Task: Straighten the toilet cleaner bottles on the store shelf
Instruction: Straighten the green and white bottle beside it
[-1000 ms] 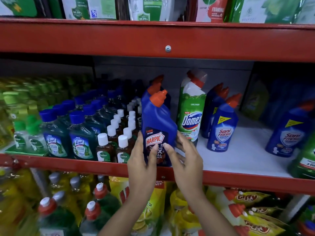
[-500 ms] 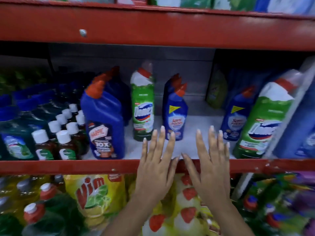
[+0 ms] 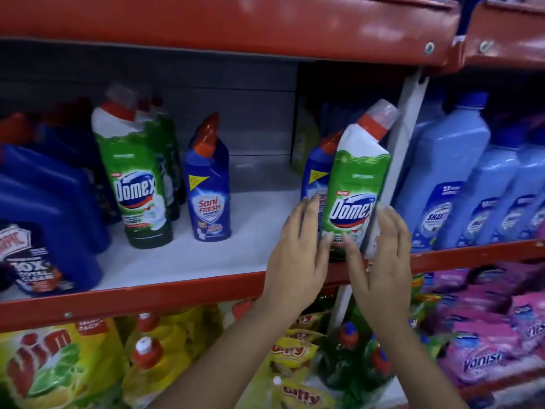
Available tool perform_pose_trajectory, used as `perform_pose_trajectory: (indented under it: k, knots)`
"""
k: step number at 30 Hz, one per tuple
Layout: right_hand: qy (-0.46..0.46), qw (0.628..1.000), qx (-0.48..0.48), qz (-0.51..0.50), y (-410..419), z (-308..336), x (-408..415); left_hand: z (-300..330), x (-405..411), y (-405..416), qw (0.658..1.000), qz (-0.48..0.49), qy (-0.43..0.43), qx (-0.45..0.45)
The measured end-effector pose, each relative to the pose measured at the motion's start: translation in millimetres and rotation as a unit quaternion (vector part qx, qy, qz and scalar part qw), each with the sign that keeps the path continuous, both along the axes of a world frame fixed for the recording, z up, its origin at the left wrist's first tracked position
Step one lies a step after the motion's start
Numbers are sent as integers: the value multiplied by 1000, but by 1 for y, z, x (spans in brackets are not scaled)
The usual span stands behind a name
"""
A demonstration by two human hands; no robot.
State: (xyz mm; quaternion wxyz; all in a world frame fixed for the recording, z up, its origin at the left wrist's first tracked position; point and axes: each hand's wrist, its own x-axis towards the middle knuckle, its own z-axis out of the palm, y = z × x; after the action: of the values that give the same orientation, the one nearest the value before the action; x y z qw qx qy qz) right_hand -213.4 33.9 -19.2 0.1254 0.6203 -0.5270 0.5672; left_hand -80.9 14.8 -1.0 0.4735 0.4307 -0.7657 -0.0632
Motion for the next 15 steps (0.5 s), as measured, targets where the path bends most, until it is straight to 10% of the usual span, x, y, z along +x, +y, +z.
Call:
perform_pose_trajectory:
  k: [15]
  knots:
    - [-262,955,42,132,-8,21,7,10,-8,-14,975,-45,208,70]
